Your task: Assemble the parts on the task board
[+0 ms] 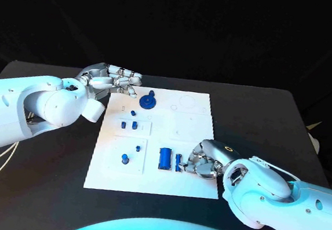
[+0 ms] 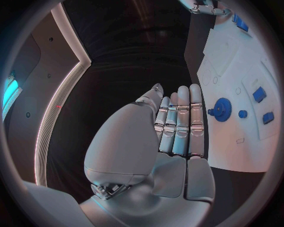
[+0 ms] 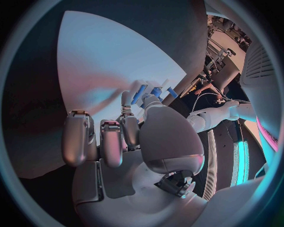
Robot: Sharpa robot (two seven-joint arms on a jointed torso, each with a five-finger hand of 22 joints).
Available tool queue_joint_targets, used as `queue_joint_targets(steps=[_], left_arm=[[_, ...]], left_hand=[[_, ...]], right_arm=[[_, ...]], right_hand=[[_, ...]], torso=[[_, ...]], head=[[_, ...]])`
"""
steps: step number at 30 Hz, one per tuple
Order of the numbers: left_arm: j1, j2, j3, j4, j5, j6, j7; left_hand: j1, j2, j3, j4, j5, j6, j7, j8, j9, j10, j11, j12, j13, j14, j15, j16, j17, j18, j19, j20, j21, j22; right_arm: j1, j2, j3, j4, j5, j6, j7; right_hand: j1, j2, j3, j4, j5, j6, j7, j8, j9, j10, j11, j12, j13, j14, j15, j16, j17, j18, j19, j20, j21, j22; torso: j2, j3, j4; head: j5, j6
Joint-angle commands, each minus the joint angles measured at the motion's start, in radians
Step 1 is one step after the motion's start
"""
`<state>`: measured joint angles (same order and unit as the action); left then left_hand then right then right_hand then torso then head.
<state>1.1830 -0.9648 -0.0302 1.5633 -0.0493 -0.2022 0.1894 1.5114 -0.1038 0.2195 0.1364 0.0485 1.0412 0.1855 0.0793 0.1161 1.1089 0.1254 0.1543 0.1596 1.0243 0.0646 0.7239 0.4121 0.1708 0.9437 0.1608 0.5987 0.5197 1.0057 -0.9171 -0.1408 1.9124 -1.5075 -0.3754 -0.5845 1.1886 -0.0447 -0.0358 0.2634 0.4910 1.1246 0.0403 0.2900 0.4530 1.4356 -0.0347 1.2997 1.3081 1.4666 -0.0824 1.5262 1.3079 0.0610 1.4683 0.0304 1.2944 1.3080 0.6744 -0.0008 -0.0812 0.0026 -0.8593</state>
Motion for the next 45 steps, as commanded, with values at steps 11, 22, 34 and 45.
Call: queue_joint_targets(steps=[11, 22, 34, 45], left_arm=[[0.000, 0.003, 0.001, 0.002, 0.001, 0.019, 0.006], [0.000, -0.001, -0.006, -0.005, 0.002, 0.014, 0.012], [-0.016, 0.046, -0.015, -0.069, 0.023, -0.021, 0.032], [-0.041, 0.145, -0.014, -0.209, 0.148, -0.063, 0.138]], left_hand=[[0.002, 0.008, -0.004, -0.002, 0.000, -0.007, 0.000, 0.004, -0.001, -0.008, 0.000, 0.003, 0.001, -0.006, -0.001, 0.001, -0.002, 0.010, 0.004, 0.001, -0.006, -0.001], [-0.003, 0.007, -0.008, 0.000, 0.000, -0.008, 0.000, 0.005, -0.002, -0.009, 0.001, 0.005, 0.001, -0.006, 0.000, 0.001, -0.002, 0.009, 0.004, 0.001, -0.007, -0.002], [-0.023, 0.003, -0.026, 0.010, -0.001, -0.014, 0.001, 0.004, -0.003, -0.018, 0.004, 0.011, 0.001, -0.030, 0.007, -0.014, -0.012, 0.007, -0.011, 0.008, -0.028, -0.012], [-0.054, 0.018, -0.115, 0.052, 0.001, -0.048, -0.011, -0.007, -0.015, -0.027, 0.011, -0.007, -0.015, -0.094, 0.043, -0.281, -0.133, -0.001, -0.118, 0.081, -0.252, -0.154]], right_arm=[[-0.003, 0.001, 0.000, 0.007, -0.032, 0.006, 0.031], [0.028, -0.028, 0.001, -0.027, 0.277, -0.091, 0.334], [0.141, 0.019, 0.002, -0.277, 0.998, -0.011, 0.782], [0.181, 0.171, 0.016, -0.610, 1.329, 0.042, 0.959]], right_hand=[[0.087, -0.002, -0.012, -0.013, -0.149, -0.002, 0.000, 0.006, 0.005, 0.003, 0.005, 0.007, 0.045, 0.088, -0.006, 0.003, 0.186, -0.010, 0.016, -0.006, 0.003, 0.195], [0.113, 0.008, -0.021, 0.007, -0.123, -0.057, 0.026, -0.026, -0.009, -0.075, 0.026, -0.121, -0.054, 0.060, 0.010, -0.062, 0.078, 0.019, -0.042, 0.005, -0.161, 0.153], [0.312, 0.046, 0.034, -0.090, -0.263, -0.145, 0.076, -0.069, -0.025, -0.394, 0.069, -0.646, -0.490, -0.145, 0.055, -0.601, -0.530, 0.122, -0.327, 0.047, -0.888, -0.101], [0.351, 0.028, 0.154, -0.106, -0.321, -0.151, 0.138, -0.174, -0.142, -0.406, 0.151, -1.041, -0.976, -0.389, 0.168, -1.239, -0.921, 0.118, -0.542, 0.149, -1.194, -0.386]], torso=[[0.000, -0.0006, 0.0007], [-0.014, -0.0074, -0.0037], [-0.067, -0.0396, -0.0174], [-0.104, -0.0460, -0.0106]], head=[[0.000, 0.002], [0.001, 0.021], [0.003, 0.085], [0.016, 0.154]])
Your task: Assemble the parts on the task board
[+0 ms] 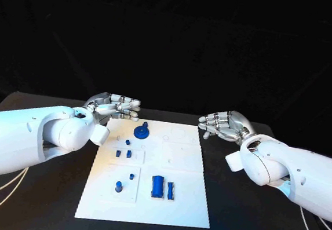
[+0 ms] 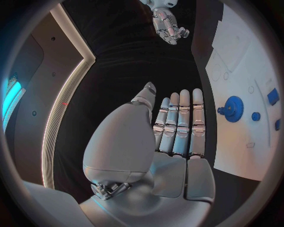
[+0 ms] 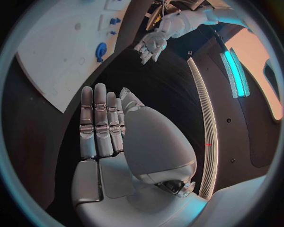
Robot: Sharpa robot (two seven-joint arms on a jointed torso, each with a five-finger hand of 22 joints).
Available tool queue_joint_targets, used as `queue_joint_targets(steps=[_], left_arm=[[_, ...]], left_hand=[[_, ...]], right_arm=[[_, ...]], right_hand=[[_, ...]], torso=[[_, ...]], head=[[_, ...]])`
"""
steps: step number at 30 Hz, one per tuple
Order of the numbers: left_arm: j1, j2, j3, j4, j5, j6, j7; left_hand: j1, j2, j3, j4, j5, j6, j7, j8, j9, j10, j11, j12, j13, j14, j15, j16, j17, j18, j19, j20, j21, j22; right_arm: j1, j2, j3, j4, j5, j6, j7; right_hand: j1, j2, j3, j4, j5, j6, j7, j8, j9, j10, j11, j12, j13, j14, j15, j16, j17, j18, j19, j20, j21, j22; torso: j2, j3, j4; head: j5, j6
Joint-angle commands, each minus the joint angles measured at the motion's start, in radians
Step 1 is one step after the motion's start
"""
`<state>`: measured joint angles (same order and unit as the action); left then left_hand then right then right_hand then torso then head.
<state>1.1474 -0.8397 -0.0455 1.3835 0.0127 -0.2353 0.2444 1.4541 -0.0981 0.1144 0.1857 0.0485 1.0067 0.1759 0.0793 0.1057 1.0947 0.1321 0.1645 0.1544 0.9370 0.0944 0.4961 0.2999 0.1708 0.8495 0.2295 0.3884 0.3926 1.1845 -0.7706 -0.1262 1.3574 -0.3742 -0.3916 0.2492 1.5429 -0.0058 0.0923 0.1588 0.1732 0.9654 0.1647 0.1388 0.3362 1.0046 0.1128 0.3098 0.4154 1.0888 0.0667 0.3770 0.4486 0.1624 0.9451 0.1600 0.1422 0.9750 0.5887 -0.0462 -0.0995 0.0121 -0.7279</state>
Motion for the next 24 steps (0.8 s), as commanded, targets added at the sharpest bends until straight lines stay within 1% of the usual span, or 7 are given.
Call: queue_joint_targets(steps=[1, 7, 8, 14, 16, 23, 24], left_arm=[[-0.007, 0.028, 0.001, -0.041, 0.095, -0.032, 0.091], [-0.018, 0.074, 0.002, -0.098, 0.126, -0.042, 0.125], [-0.017, 0.066, 0.000, -0.090, 0.070, -0.024, 0.061], [-0.022, 0.065, 0.003, -0.073, 0.065, -0.055, 0.074], [-0.027, 0.065, 0.006, -0.055, 0.060, -0.088, 0.088], [-0.055, 0.063, 0.022, 0.040, 0.031, -0.263, 0.162], [-0.059, 0.063, 0.024, 0.056, 0.026, -0.294, 0.175]], left_hand=[[0.004, 0.013, -0.017, 0.003, 0.001, -0.022, -0.007, -0.011, -0.008, -0.020, 0.013, -0.028, -0.015, -0.020, 0.020, -0.082, -0.032, -0.003, -0.037, 0.020, -0.065, -0.042], [0.010, 0.034, -0.066, 0.001, -0.001, -0.057, -0.028, -0.014, -0.034, -0.062, 0.050, -0.096, -0.055, -0.106, 0.069, -0.268, -0.114, -0.012, -0.118, 0.061, -0.215, -0.147], [-0.428, 0.098, -0.114, -0.054, -0.048, -0.338, -0.073, -0.079, -0.106, -0.367, -0.007, -0.165, -0.082, -0.348, 0.017, -0.324, -0.164, -0.051, -0.332, -0.027, -0.257, -0.213], [-0.579, 0.098, -0.114, -0.074, -0.048, -0.441, -0.088, -0.079, -0.106, -0.482, -0.023, -0.165, -0.154, -0.442, 0.005, -0.366, -0.193, -0.064, -0.414, -0.056, -0.289, -0.250], [-0.670, 0.098, -0.114, -0.086, -0.048, -0.499, -0.097, -0.079, -0.106, -0.545, -0.033, -0.165, -0.154, -0.494, -0.006, -0.380, -0.204, -0.073, -0.459, -0.074, -0.299, -0.264], [-0.864, 0.098, -0.114, -0.110, -0.048, -0.625, -0.176, -0.079, -0.106, -0.681, -0.058, -0.165, -0.154, -0.604, -0.094, -0.408, -0.228, -0.094, -0.556, -0.113, -0.388, -0.296], [-0.887, 0.098, -0.114, -0.113, -0.048, -0.640, -0.176, -0.079, -0.106, -0.698, -0.061, -0.165, -0.154, -0.617, -0.094, -0.412, -0.300, -0.094, -0.567, -0.117, -0.388, -0.300]], right_arm=[[0.003, 0.035, 0.002, -0.075, 0.207, 0.065, 0.133], [0.002, 0.083, 0.004, -0.166, 0.244, 0.102, 0.160], [0.003, 0.076, 0.004, -0.153, 0.165, 0.040, 0.093], [-0.007, 0.070, 0.013, -0.126, 0.180, 0.009, 0.106], [-0.018, 0.063, 0.023, -0.097, 0.197, -0.024, 0.120], [-0.075, 0.028, 0.073, 0.055, 0.284, -0.197, 0.194], [-0.083, 0.022, 0.081, 0.077, 0.297, -0.223, 0.205]], right_hand=[[-0.007, -0.012, 0.034, -0.003, -0.005, 0.016, 0.011, -0.027, -0.032, 0.033, 0.005, -0.064, -0.106, -0.012, 0.019, -0.112, -0.078, 0.015, -0.020, 0.029, -0.052, -0.068], [-0.051, -0.032, 0.095, -0.036, -0.013, 0.063, 0.016, -0.074, -0.088, 0.108, 0.013, -0.139, -0.278, 0.058, 0.023, -0.238, -0.187, 0.022, 0.008, 0.043, -0.078, -0.193], [-0.491, 0.006, 0.033, -0.071, -0.059, -0.249, -0.038, -0.139, -0.158, -0.231, -0.024, -0.185, -0.307, -0.291, -0.067, -0.271, -0.258, -0.038, -0.282, -0.018, -0.142, -0.419], [-0.656, 0.006, 0.024, -0.088, -0.077, -0.353, -0.057, -0.139, -0.190, -0.342, -0.037, -0.211, -0.338, -0.407, -0.067, -0.298, -0.296, -0.046, -0.377, -0.038, -0.142, -0.514], [-0.747, 0.006, 0.011, -0.159, -0.087, -0.417, -0.068, -0.139, -0.205, -0.411, -0.113, -0.221, -0.415, -0.477, -0.067, -0.306, -0.312, -0.055, -0.436, -0.051, -0.142, -0.562], [-0.944, 0.006, -0.017, -0.159, -0.173, -0.553, -0.092, -0.139, -0.238, -0.558, -0.113, -0.310, -0.415, -0.629, -0.067, -0.377, -0.346, -0.076, -0.562, -0.078, -0.142, -0.664], [-0.968, 0.006, -0.021, -0.159, -0.173, -0.570, -0.165, -0.139, -0.242, -0.576, -0.113, -0.310, -0.415, -0.648, -0.067, -0.377, -0.350, -0.076, -0.578, -0.081, -0.142, -0.677]], torso=[[-0.021, 0.0002, 0.0089], [-0.026, 0.0060, 0.0117], [-0.020, 0.0023, 0.0087], [-0.024, 0.0097, 0.0241], [-0.029, 0.0179, 0.0409], [-0.043, 0.0431, 0.0931], [-0.044, 0.0446, 0.0962]], head=[[0.009, 0.027], [0.021, 0.049], [0.016, 0.042], [0.012, 0.056], [0.006, 0.072], [-0.010, 0.122], [-0.011, 0.125]])
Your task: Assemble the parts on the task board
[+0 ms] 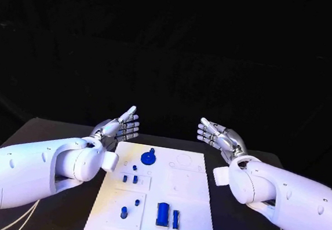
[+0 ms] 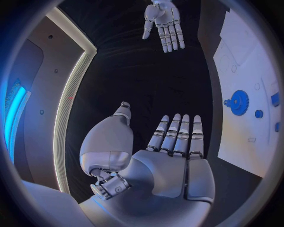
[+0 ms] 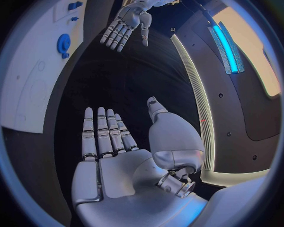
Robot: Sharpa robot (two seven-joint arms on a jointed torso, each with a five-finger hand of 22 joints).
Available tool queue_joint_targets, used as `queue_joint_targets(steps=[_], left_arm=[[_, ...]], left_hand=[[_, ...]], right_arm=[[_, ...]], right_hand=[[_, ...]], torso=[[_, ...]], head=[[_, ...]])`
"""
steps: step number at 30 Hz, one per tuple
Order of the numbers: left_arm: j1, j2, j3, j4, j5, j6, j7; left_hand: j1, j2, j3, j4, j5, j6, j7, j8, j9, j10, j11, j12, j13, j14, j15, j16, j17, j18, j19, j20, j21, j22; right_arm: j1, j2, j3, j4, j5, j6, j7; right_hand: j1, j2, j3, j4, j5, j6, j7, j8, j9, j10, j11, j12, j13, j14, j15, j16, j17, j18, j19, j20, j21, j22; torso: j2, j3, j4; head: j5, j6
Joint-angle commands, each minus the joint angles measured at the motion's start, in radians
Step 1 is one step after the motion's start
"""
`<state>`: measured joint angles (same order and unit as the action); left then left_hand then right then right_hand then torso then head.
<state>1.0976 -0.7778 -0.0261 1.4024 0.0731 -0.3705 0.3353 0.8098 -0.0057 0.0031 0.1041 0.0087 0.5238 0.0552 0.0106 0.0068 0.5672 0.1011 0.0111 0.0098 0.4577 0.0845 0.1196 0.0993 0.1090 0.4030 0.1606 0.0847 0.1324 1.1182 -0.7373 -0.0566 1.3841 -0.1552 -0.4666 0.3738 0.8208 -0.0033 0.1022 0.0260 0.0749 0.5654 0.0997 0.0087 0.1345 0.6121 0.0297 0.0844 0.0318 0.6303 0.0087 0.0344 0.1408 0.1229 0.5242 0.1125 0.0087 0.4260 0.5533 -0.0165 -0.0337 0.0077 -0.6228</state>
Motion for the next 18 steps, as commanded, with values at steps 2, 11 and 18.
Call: queue_joint_targets(steps=[2, 11, 18], left_arm=[[-0.019, 0.000, 0.010, 0.069, -0.044, -0.217, 0.108], [-0.045, -0.002, 0.025, 0.159, -0.071, -0.384, 0.178], [-0.048, -0.002, 0.026, 0.168, -0.073, -0.399, 0.185]], left_hand=[[-0.288, 0.006, -0.003, -0.104, -0.009, -0.186, -0.055, -0.011, -0.007, -0.201, -0.101, -0.011, -0.010, -0.163, -0.084, -0.042, -0.099, -0.033, -0.143, -0.057, -0.085, -0.047], [-0.448, 0.006, -0.003, -0.104, -0.009, -0.290, -0.055, -0.011, -0.007, -0.314, -0.101, -0.011, -0.010, -0.254, -0.084, -0.120, -0.099, -0.109, -0.223, -0.089, -0.085, -0.132], [-0.543, 0.006, -0.003, -0.104, -0.009, -0.351, -0.055, -0.011, -0.007, -0.381, -0.101, -0.011, -0.010, -0.307, -0.084, -0.120, -0.099, -0.109, -0.272, -0.161, -0.085, -0.132]], right_arm=[[-0.032, -0.020, 0.025, 0.091, 0.101, -0.194, 0.100], [-0.068, -0.043, 0.056, 0.185, 0.155, -0.303, 0.146], [-0.068, -0.043, 0.057, 0.186, 0.155, -0.303, 0.146]], right_hand=[[-0.290, 0.003, -0.102, -0.026, -0.075, -0.200, -0.100, -0.009, -0.047, -0.217, -0.030, -0.084, -0.032, -0.223, -0.009, -0.034, -0.050, -0.043, -0.185, -0.040, -0.009, -0.151], [-0.454, 0.003, -0.102, -0.026, -0.075, -0.313, -0.100, -0.009, -0.135, -0.338, -0.030, -0.084, -0.032, -0.349, -0.009, -0.034, -0.141, -0.123, -0.289, -0.112, -0.009, -0.236], [-0.546, 0.003, -0.102, -0.026, -0.075, -0.376, -0.100, -0.009, -0.135, -0.408, -0.030, -0.084, -0.032, -0.420, -0.009, -0.034, -0.141, -0.123, -0.349, -0.112, -0.009, -0.284]], torso=[[-0.009, 0.0164, 0.0335], [-0.009, 0.0165, 0.0337], [-0.009, 0.0165, 0.0337]], head=[[-0.008, 0.023], [-0.008, 0.023], [-0.008, 0.023]])
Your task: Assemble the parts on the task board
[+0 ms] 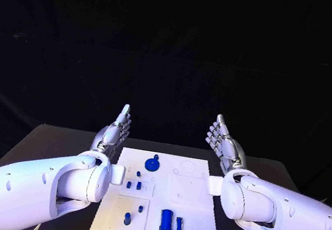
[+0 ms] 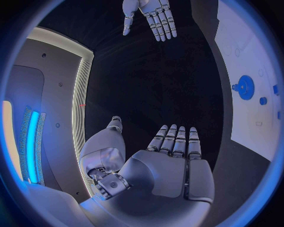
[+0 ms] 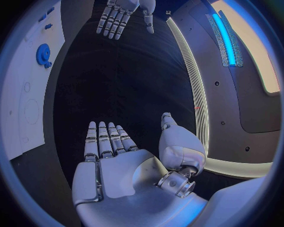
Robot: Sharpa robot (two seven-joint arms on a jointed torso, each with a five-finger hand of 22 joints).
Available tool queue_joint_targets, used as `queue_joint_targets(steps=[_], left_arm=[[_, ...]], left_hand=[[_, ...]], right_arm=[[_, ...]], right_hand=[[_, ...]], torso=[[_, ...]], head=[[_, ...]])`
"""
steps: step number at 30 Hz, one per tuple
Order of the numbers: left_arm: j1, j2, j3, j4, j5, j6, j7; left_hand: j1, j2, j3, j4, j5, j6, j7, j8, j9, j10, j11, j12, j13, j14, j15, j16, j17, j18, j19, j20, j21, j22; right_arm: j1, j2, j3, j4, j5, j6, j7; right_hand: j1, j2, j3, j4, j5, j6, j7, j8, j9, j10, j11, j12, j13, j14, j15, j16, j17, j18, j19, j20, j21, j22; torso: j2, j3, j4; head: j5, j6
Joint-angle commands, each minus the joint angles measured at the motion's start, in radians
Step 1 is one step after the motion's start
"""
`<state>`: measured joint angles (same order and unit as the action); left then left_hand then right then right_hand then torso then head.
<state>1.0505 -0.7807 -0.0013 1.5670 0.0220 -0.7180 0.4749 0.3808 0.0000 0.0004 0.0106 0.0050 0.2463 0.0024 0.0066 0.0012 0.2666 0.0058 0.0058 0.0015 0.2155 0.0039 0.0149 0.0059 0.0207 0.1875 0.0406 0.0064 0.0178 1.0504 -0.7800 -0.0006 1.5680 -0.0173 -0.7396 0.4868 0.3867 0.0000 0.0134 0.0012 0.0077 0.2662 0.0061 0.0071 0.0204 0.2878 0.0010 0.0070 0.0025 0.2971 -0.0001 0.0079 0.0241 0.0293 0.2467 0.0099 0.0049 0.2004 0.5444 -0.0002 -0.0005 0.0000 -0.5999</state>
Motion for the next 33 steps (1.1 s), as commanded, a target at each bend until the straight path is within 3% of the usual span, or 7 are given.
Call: queue_joint_targets(steps=[1, 17, 19, 23, 24, 26, 33], left_arm=[[-0.001, 0.001, 0.001, 0.003, -0.022, -0.052, 0.045], [-0.001, 0.001, 0.001, 0.003, -0.022, -0.052, 0.045], [-0.001, 0.001, 0.001, 0.003, -0.022, -0.052, 0.045], [-0.001, 0.001, 0.001, 0.003, -0.022, -0.052, 0.045], [-0.001, 0.001, 0.001, 0.003, -0.022, -0.052, 0.045], [-0.001, 0.001, 0.001, 0.003, -0.022, -0.052, 0.045], [-0.001, 0.001, 0.001, 0.003, -0.022, -0.052, 0.045]], left_hand=[[-0.122, 0.000, 0.000, -0.011, -0.005, -0.079, -0.002, -0.007, -0.001, -0.085, -0.006, -0.006, -0.001, -0.069, -0.004, -0.015, -0.006, -0.021, -0.060, -0.041, -0.006, -0.018], [-0.249, 0.000, 0.000, -0.011, -0.005, -0.160, -0.002, -0.007, -0.001, -0.173, -0.006, -0.006, -0.001, -0.138, -0.004, -0.015, -0.006, -0.021, -0.187, -0.041, -0.006, -0.018], [-0.261, 0.000, 0.000, -0.011, -0.005, -0.167, -0.002, -0.007, -0.001, -0.182, -0.006, -0.006, -0.001, -0.215, -0.004, -0.015, -0.006, -0.021, -0.187, -0.041, -0.006, -0.018], [-0.274, 0.000, 0.000, -0.011, -0.005, -0.175, -0.002, -0.007, -0.001, -0.190, -0.006, -0.006, -0.001, -0.215, -0.004, -0.015, -0.006, -0.021, -0.187, -0.041, -0.006, -0.018], [-0.277, 0.000, 0.000, -0.011, -0.005, -0.176, -0.002, -0.007, -0.001, -0.194, -0.006, -0.006, -0.001, -0.215, -0.004, -0.015, -0.006, -0.021, -0.187, -0.041, -0.006, -0.018], [-0.287, 0.000, 0.000, -0.011, -0.005, -0.246, -0.002, -0.007, -0.001, -0.267, -0.006, -0.006, -0.001, -0.215, -0.004, -0.015, -0.006, -0.021, -0.187, -0.041, -0.006, -0.018], [-0.381, 0.000, 0.000, -0.011, -0.005, -0.246, -0.002, -0.007, -0.001, -0.267, -0.006, -0.006, -0.001, -0.215, -0.004, -0.015, -0.006, -0.021, -0.187, -0.041, -0.006, -0.018]], right_arm=[[0.000, 0.000, 0.001, 0.002, 0.017, -0.030, 0.033], [0.000, 0.000, 0.001, 0.002, 0.017, -0.030, 0.033], [0.000, 0.000, 0.001, 0.002, 0.017, -0.030, 0.033], [0.000, 0.000, 0.001, 0.002, 0.017, -0.030, 0.033], [0.000, 0.000, 0.001, 0.002, 0.017, -0.030, 0.033], [0.000, 0.000, 0.001, 0.002, 0.017, -0.030, 0.033], [0.000, 0.000, 0.001, 0.002, 0.017, -0.030, 0.033]], right_hand=[[-0.124, 0.000, -0.013, -0.001, -0.008, -0.085, -0.006, -0.007, -0.020, -0.092, -0.001, -0.007, -0.002, -0.096, 0.000, -0.008, -0.024, -0.029, -0.079, -0.010, -0.005, -0.064], [-0.252, 0.000, -0.013, -0.001, -0.008, -0.174, -0.006, -0.007, -0.020, -0.188, -0.001, -0.007, -0.002, -0.194, 0.000, -0.008, -0.024, -0.029, -0.159, -0.010, -0.005, -0.200], [-0.265, 0.000, -0.013, -0.001, -0.008, -0.180, -0.006, -0.007, -0.020, -0.196, -0.001, -0.007, -0.002, -0.202, 0.000, -0.008, -0.024, -0.029, -0.167, -0.010, -0.005, -0.200], [-0.278, 0.000, -0.013, -0.001, -0.008, -0.191, -0.006, -0.007, -0.020, -0.207, -0.001, -0.007, -0.002, -0.213, 0.000, -0.008, -0.024, -0.029, -0.175, -0.010, -0.005, -0.200], [-0.289, 0.000, -0.013, -0.001, -0.008, -0.266, -0.006, -0.007, -0.020, -0.216, -0.001, -0.007, -0.002, -0.223, 0.000, -0.008, -0.024, -0.029, -0.247, -0.010, -0.005, -0.200], [-0.387, 0.000, -0.013, -0.001, -0.008, -0.266, -0.006, -0.007, -0.020, -0.288, -0.001, -0.007, -0.002, -0.297, 0.000, -0.008, -0.024, -0.029, -0.247, -0.010, -0.005, -0.200], [-0.387, 0.000, -0.013, -0.001, -0.008, -0.266, -0.006, -0.007, -0.020, -0.288, -0.001, -0.007, -0.002, -0.297, 0.000, -0.008, -0.024, -0.029, -0.247, -0.010, -0.005, -0.200]], torso=[[0.000, 0.0002, 0.0005], [0.000, 0.0002, 0.0005], [0.000, 0.0002, 0.0005], [0.000, 0.0002, 0.0005], [0.000, 0.0002, 0.0005], [0.000, 0.0002, 0.0005], [0.000, 0.0002, 0.0005]], head=[[0.000, 0.000], [0.000, 0.000], [0.000, 0.000], [0.000, 0.000], [0.000, 0.000], [0.000, 0.000], [0.000, 0.000]])
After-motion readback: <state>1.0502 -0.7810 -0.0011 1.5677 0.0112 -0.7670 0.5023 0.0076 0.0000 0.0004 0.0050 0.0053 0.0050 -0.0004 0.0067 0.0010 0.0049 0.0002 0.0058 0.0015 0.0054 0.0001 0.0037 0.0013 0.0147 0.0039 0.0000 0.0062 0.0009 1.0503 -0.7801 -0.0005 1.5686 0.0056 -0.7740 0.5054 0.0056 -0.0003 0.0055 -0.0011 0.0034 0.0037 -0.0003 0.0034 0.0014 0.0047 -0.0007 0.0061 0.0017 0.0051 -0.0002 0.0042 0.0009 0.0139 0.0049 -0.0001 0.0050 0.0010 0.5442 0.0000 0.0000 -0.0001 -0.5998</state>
